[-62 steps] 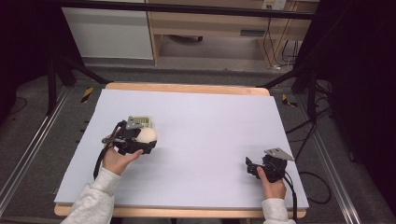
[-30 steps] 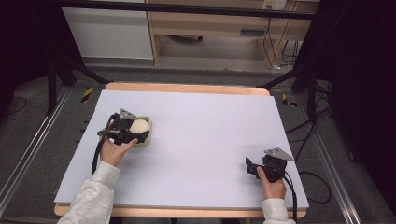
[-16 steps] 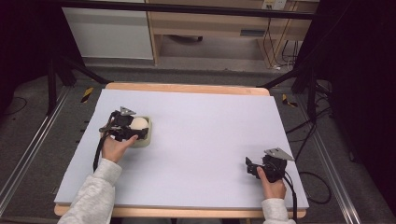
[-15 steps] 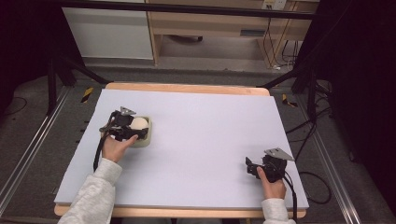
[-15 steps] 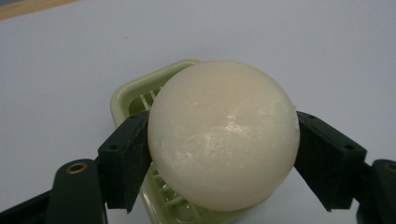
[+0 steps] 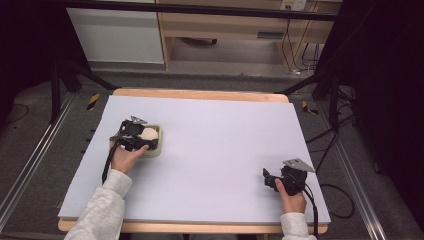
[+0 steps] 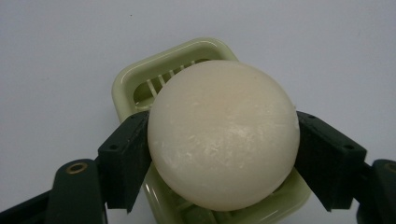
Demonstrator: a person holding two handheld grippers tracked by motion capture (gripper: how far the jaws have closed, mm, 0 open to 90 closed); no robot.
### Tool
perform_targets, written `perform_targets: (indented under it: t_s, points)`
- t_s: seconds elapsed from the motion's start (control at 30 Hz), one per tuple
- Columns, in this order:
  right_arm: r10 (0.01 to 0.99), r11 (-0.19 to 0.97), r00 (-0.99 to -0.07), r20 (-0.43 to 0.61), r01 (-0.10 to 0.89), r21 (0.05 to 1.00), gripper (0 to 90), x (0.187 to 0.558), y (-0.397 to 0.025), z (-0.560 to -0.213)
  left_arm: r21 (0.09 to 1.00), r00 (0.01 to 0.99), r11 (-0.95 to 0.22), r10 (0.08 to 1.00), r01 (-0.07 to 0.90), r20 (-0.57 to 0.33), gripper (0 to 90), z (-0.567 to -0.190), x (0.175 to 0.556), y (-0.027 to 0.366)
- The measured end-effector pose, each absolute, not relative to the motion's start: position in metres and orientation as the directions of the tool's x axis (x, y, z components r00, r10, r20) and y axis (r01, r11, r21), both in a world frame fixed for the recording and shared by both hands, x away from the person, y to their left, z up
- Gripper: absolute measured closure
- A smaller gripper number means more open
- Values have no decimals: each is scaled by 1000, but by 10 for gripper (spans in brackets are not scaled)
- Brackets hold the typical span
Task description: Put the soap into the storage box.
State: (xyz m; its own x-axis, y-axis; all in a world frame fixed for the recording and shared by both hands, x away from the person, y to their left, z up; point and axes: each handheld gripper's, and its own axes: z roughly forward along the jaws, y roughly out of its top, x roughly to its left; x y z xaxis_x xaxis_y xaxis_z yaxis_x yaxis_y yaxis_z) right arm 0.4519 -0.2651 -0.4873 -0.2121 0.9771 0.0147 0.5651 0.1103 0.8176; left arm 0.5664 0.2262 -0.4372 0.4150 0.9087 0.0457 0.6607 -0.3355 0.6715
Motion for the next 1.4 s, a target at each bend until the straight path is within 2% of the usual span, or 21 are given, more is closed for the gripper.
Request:
perform_targets:
  t_s: [0.73, 1.0, 1.4]
  points:
    - [977, 110, -211, 14, 565, 818, 51, 452, -265, -487, 665, 406, -351, 911, 660, 78, 238, -445, 566, 225]
    - [977, 111, -212, 13, 563, 819, 50, 452, -265, -487, 702, 407, -323, 912, 635, 51, 167, -435, 556, 234]
    - [977, 108, -211, 16, 560, 822, 49, 451, -266, -487, 769, 438, -267, 899, 580, -18, 173, -425, 519, 252]
